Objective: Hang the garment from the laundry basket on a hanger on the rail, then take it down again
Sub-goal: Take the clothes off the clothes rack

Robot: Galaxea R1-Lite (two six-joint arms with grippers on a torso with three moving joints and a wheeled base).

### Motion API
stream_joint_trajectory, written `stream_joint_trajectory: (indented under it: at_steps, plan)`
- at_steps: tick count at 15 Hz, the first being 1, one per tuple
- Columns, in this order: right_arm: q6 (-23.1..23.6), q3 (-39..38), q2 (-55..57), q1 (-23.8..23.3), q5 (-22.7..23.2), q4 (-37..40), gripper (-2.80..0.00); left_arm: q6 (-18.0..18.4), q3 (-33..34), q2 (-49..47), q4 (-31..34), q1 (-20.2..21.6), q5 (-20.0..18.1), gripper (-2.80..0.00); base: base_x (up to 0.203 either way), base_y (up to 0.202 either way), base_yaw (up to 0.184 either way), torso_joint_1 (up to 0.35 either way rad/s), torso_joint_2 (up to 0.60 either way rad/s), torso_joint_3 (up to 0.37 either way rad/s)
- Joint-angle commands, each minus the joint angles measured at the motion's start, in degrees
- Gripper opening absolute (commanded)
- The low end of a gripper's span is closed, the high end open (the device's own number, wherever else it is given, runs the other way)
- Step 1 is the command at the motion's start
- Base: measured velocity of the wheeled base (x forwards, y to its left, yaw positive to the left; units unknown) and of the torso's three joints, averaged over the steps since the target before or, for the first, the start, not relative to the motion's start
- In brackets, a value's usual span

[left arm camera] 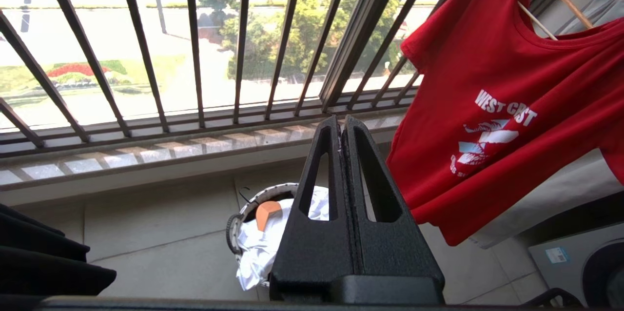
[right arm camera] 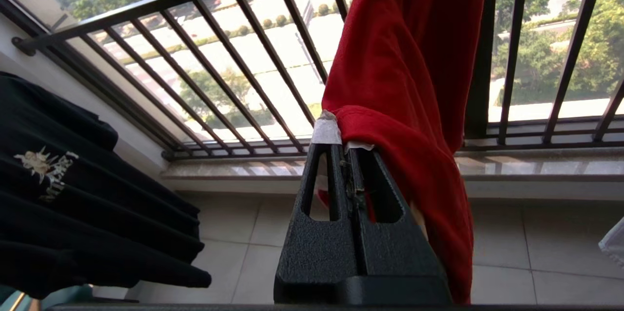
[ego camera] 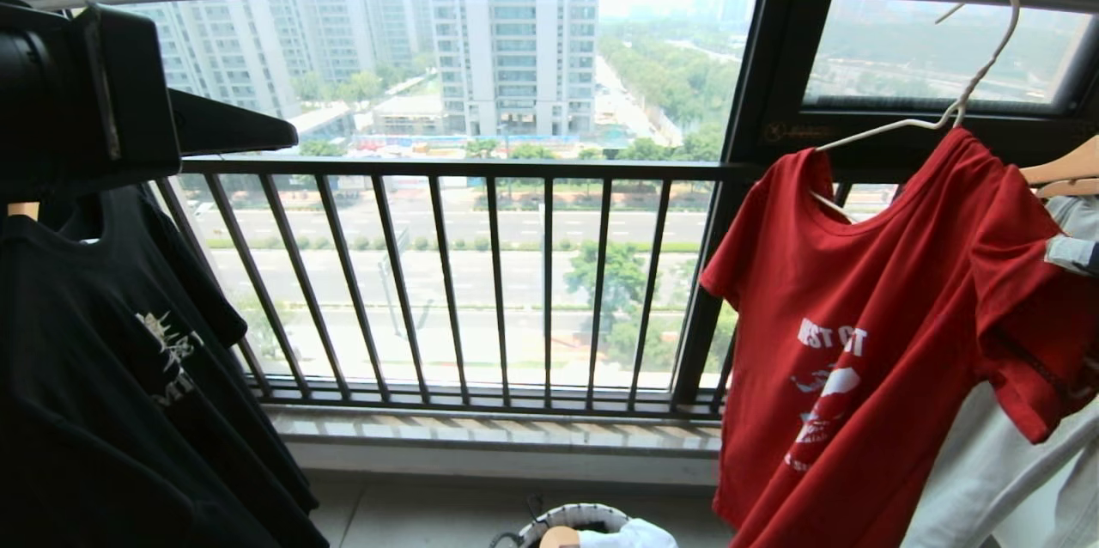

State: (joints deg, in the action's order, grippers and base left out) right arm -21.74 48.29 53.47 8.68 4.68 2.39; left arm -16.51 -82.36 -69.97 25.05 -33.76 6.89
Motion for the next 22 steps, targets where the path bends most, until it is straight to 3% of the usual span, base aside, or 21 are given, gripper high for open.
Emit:
stream_joint_trajectory:
  at_steps: [1, 8, 15, 22]
  plan:
    - [-0.06, 0.05, 0.41, 0.02, -0.11, -0.02, -2.80, -0.11, 0.01, 0.01, 0.09, 0.01, 0.06, -2.80, 0.000, 0.000, 0.000, 0.000, 0.00, 0.000]
    - [-0.06, 0.11, -3.53, 0.02, -0.46, 1.04, -2.80, -0.11, 0.01, -0.16, 0.09, 0.01, 0.06, -2.80, 0.000, 0.000, 0.000, 0.000, 0.00, 0.000]
    - [0.28, 2.45, -15.98, 0.19, 1.94, 16.99, -2.80, -0.02, 0.01, -0.78, 0.10, 0.00, 0.06, -2.80, 0.000, 0.000, 0.000, 0.000, 0.00, 0.000]
    - [3.60, 2.86, -23.79, 0.20, 4.93, 25.44, -2.80, -0.02, 0.01, -2.45, 0.09, -0.08, -0.01, -2.80, 0.000, 0.000, 0.000, 0.000, 0.00, 0.000]
